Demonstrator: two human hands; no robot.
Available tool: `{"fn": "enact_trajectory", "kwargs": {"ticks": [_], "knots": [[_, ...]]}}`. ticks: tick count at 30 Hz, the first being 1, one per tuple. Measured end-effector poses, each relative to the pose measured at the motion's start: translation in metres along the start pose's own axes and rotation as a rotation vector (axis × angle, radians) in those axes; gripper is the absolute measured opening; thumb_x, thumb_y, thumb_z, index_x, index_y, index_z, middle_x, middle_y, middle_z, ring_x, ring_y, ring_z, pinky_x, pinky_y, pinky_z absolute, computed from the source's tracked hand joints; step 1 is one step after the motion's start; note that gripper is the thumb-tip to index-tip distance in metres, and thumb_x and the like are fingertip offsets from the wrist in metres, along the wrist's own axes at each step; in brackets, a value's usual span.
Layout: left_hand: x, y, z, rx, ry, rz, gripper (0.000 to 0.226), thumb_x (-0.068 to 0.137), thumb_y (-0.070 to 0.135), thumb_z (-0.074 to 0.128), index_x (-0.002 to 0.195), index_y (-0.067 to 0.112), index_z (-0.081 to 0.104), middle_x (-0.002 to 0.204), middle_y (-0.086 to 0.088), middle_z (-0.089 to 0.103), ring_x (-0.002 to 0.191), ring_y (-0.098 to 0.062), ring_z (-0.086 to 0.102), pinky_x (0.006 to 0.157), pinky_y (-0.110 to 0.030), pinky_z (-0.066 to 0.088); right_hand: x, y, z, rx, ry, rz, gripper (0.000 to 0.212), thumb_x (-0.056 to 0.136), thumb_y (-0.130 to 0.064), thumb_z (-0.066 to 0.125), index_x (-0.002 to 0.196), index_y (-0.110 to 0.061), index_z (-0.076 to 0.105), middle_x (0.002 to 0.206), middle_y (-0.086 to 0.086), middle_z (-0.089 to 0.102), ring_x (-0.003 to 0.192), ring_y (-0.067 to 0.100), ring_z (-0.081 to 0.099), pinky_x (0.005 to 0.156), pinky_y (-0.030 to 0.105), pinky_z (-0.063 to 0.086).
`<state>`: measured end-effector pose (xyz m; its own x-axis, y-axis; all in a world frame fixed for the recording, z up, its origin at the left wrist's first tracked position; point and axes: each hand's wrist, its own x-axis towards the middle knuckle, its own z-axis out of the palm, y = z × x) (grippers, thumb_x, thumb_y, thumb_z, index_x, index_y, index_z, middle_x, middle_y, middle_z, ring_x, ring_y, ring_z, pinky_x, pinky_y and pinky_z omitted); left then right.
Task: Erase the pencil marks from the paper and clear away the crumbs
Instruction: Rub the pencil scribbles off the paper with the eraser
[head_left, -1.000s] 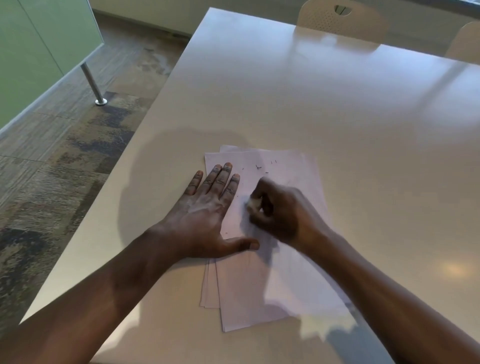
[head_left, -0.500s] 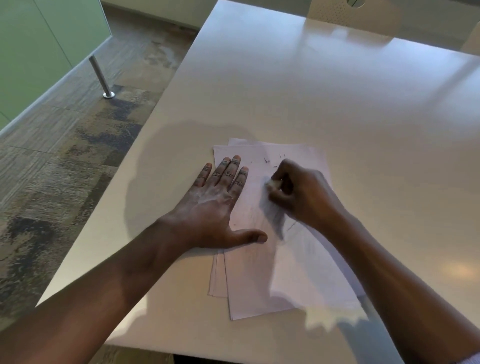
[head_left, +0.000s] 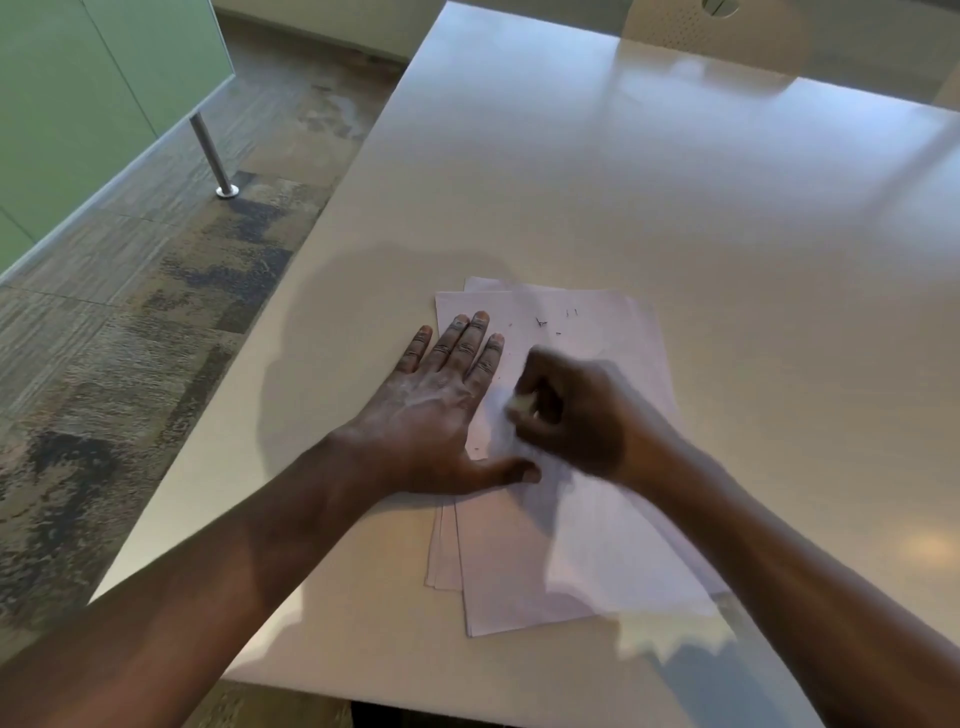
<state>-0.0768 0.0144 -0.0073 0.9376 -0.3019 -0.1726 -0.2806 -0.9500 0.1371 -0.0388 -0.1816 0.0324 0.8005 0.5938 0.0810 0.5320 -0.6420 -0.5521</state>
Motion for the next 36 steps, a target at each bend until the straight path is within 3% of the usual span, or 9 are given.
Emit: {"fn": "enact_trajectory", "kwargs": {"ticks": [3, 8, 12, 15, 18, 21, 28, 32, 36], "knots": [[-0.001, 0.0, -0.001, -0.006, 0.013, 0.002, 0.137, 0.059, 0.106, 0.003, 0.159, 0.015, -0.025, 0.166, -0.006, -0.035, 0.151, -0.018, -0.035, 0.127, -0.044, -0.014, -0.006, -0.001, 0.002, 0.001, -0.066, 0.007, 0.014, 0.088, -0.022, 0.073, 0.086, -0.022, 0.059, 0.061, -0.011, 0.054, 0.053, 0.004, 0.054, 0.051, 0.016, 0.043], [-0.001, 0.001, -0.003, 0.038, -0.001, 0.0, 0.133, 0.068, 0.105, 0.014, 0.158, 0.016, -0.028, 0.164, -0.005, -0.038, 0.15, -0.017, -0.037, 0.125, -0.043, -0.018, 0.009, 0.035, -0.025, -0.069, 0.17, 0.254, 0.016, 0.089, -0.028, 0.072, 0.086, -0.018, 0.06, 0.069, -0.003, 0.061, 0.054, 0.007, 0.05, 0.052, 0.028, 0.046], [-0.002, 0.002, -0.003, 0.017, -0.001, -0.001, 0.133, 0.064, 0.103, 0.006, 0.158, 0.016, -0.027, 0.165, -0.006, -0.036, 0.151, -0.018, -0.036, 0.126, -0.045, -0.014, -0.006, -0.004, 0.004, -0.034, 0.058, 0.035, 0.009, 0.087, -0.019, 0.07, 0.087, -0.015, 0.062, 0.064, -0.003, 0.063, 0.053, 0.014, 0.058, 0.052, 0.031, 0.049], [-0.002, 0.002, -0.002, 0.007, -0.001, 0.002, 0.135, 0.061, 0.105, 0.005, 0.159, 0.016, -0.026, 0.166, -0.006, -0.035, 0.151, -0.018, -0.035, 0.127, -0.046, -0.012, -0.012, -0.003, 0.005, -0.012, -0.003, -0.023, 0.011, 0.087, -0.019, 0.072, 0.086, -0.018, 0.061, 0.059, -0.012, 0.055, 0.051, 0.0, 0.055, 0.051, 0.018, 0.043], [0.0, 0.0, -0.002, 0.021, -0.014, -0.003, 0.135, 0.063, 0.105, 0.008, 0.157, 0.017, -0.029, 0.163, -0.004, -0.04, 0.15, -0.017, -0.038, 0.127, -0.046, -0.012, 0.003, 0.03, -0.017, -0.05, 0.131, 0.17, 0.013, 0.087, -0.025, 0.072, 0.085, -0.019, 0.06, 0.06, -0.012, 0.054, 0.049, 0.001, 0.051, 0.048, 0.015, 0.037], [0.0, 0.0, -0.002, 0.026, -0.018, -0.004, 0.135, 0.063, 0.106, 0.008, 0.157, 0.017, -0.03, 0.163, -0.004, -0.041, 0.149, -0.017, -0.038, 0.127, -0.046, -0.012, 0.016, 0.046, -0.029, -0.132, 0.244, 0.291, 0.013, 0.085, -0.025, 0.07, 0.083, -0.017, 0.06, 0.064, -0.005, 0.059, 0.054, 0.013, 0.052, 0.053, 0.031, 0.045], [-0.001, 0.001, -0.004, -0.006, -0.008, -0.005, 0.139, 0.057, 0.106, -0.002, 0.158, 0.014, -0.028, 0.164, -0.005, -0.038, 0.15, -0.016, -0.037, 0.127, -0.044, -0.011, -0.014, -0.004, 0.008, -0.042, -0.001, -0.03, 0.011, 0.088, -0.021, 0.07, 0.09, -0.021, 0.059, 0.06, -0.012, 0.053, 0.05, 0.0, 0.051, 0.051, 0.015, 0.041], [-0.002, 0.002, -0.006, 0.012, -0.023, -0.013, 0.136, 0.067, 0.105, 0.017, 0.156, 0.014, -0.031, 0.162, -0.002, -0.042, 0.149, -0.015, -0.039, 0.127, -0.044, -0.013, 0.009, 0.041, -0.019, -0.106, 0.217, 0.228, 0.014, 0.085, -0.028, 0.071, 0.087, -0.019, 0.061, 0.062, -0.008, 0.058, 0.053, 0.011, 0.053, 0.055, 0.03, 0.042], [-0.002, 0.0, -0.007, -0.022, -0.023, -0.014, 0.138, 0.065, 0.106, 0.019, 0.156, 0.016, -0.031, 0.162, 0.0, -0.043, 0.148, -0.012, -0.04, 0.127, -0.043, -0.012, 0.015, 0.048, -0.029, -0.15, 0.229, 0.279, 0.015, 0.089, -0.033, 0.067, 0.091, -0.019, 0.062, 0.07, -0.002, 0.065, 0.066, 0.021, 0.059, 0.059, 0.03, 0.042]]}}
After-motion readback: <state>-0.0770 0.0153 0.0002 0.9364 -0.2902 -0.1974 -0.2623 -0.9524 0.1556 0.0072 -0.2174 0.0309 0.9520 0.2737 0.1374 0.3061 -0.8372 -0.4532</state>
